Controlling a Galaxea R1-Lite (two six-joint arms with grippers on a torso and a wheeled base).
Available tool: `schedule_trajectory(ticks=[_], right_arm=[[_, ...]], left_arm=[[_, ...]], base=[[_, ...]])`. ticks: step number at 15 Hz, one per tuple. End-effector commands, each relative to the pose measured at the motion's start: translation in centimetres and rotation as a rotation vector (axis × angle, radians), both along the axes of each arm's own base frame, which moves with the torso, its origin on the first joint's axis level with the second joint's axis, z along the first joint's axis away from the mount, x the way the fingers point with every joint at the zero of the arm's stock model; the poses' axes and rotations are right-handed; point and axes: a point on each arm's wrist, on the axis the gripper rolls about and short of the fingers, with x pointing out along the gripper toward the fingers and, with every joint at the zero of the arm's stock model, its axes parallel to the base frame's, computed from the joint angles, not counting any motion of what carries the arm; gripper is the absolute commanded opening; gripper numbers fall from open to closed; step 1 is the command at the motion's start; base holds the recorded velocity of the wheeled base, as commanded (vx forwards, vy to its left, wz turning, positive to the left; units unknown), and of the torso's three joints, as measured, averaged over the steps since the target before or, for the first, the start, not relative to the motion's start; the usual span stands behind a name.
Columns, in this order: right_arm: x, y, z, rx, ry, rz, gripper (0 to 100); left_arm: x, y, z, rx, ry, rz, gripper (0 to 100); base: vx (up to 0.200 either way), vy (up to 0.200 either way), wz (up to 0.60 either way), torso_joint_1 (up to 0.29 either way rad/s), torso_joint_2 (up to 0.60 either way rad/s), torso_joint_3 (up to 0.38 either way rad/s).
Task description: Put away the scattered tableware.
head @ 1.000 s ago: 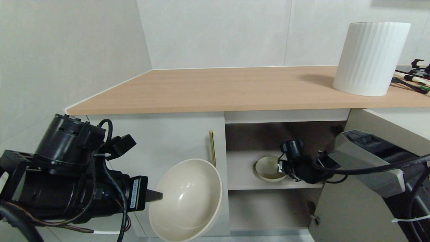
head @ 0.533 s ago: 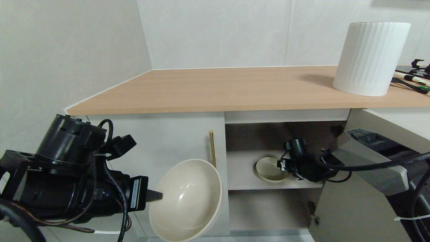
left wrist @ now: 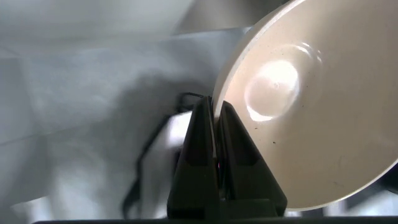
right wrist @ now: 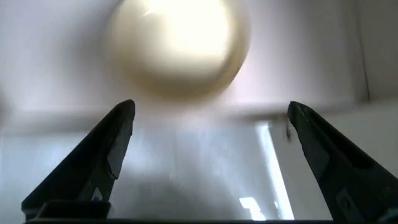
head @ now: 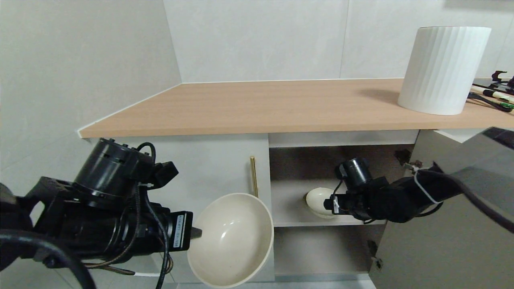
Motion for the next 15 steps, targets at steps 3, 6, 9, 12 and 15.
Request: schedule_trajectory(ticks=[3,6,9,12,15], right_arm=[[-10.7,0.9,11.9,0.237,0.044,0.327,100],[-14.4,1.5,13.3,0.275,0.124,0.492,100],[-15.6,2.4,12.3,0.228,0.15,0.58,100],[-16.2,3.7,11.6,0.214,0.172,0.62,100],[-16.0,5.5,9.7,0.179,0.225,0.614,100]], left_arm=[[0.9,-2.9,-2.9,0.161,0.043,-0.008,0],[0.1,-4.3,-3.0,0.18,0.029,-0.06,0],[-0.5,-5.4,-3.2,0.185,0.029,-0.107,0],[-0.2,-5.9,-4.0,0.203,0.053,-0.116,0],[-0.3,-6.1,-3.9,0.2,0.049,-0.122,0]], base=[[0.0,0.0,0.0,0.0,0.0,0.0],[0.0,0.0,0.0,0.0,0.0,0.0],[0.0,0.0,0.0,0.0,0.0,0.0],[0.0,0.0,0.0,0.0,0.0,0.0],[0.0,0.0,0.0,0.0,0.0,0.0]])
